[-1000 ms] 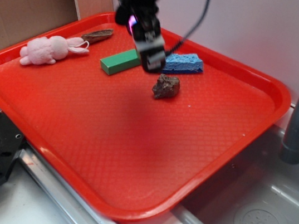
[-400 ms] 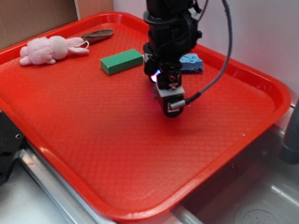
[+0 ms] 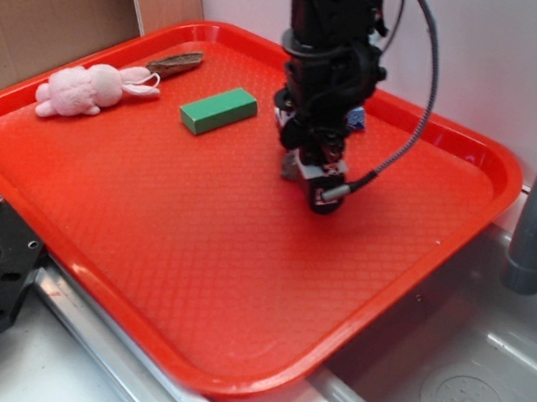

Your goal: Grab the rock.

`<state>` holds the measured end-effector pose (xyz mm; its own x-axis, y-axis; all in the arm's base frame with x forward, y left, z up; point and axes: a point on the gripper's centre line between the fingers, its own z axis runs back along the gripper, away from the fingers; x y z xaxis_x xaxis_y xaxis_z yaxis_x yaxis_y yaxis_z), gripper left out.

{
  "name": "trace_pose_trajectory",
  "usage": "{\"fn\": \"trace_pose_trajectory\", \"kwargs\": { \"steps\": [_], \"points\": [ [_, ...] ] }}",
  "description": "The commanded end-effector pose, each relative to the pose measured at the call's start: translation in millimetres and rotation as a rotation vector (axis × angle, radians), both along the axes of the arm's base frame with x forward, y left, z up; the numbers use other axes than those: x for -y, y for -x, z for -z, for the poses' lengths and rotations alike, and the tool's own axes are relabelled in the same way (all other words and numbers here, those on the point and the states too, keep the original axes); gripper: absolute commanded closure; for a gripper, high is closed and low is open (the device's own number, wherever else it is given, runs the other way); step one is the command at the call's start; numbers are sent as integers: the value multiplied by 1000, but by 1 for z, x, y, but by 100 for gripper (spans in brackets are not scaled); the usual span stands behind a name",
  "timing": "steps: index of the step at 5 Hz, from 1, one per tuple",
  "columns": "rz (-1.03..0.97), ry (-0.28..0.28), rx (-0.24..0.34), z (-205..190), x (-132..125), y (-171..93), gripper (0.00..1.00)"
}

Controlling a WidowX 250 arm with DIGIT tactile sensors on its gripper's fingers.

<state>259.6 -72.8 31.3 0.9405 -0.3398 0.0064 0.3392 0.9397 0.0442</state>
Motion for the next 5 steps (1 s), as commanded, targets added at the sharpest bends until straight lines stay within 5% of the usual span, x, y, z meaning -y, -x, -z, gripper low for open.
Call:
{"fn": "trace_pose_trajectory", "kwargs": {
  "steps": [1,2,4,5],
  "points": [
    [-396,29,74,-107,-50,40,100],
    [-622,62,26,-157,-73,77,100],
    [-774,33,187,-239,-83,102,100],
    [-832,-3,241,-240,-86,92,100]
  ]
}}
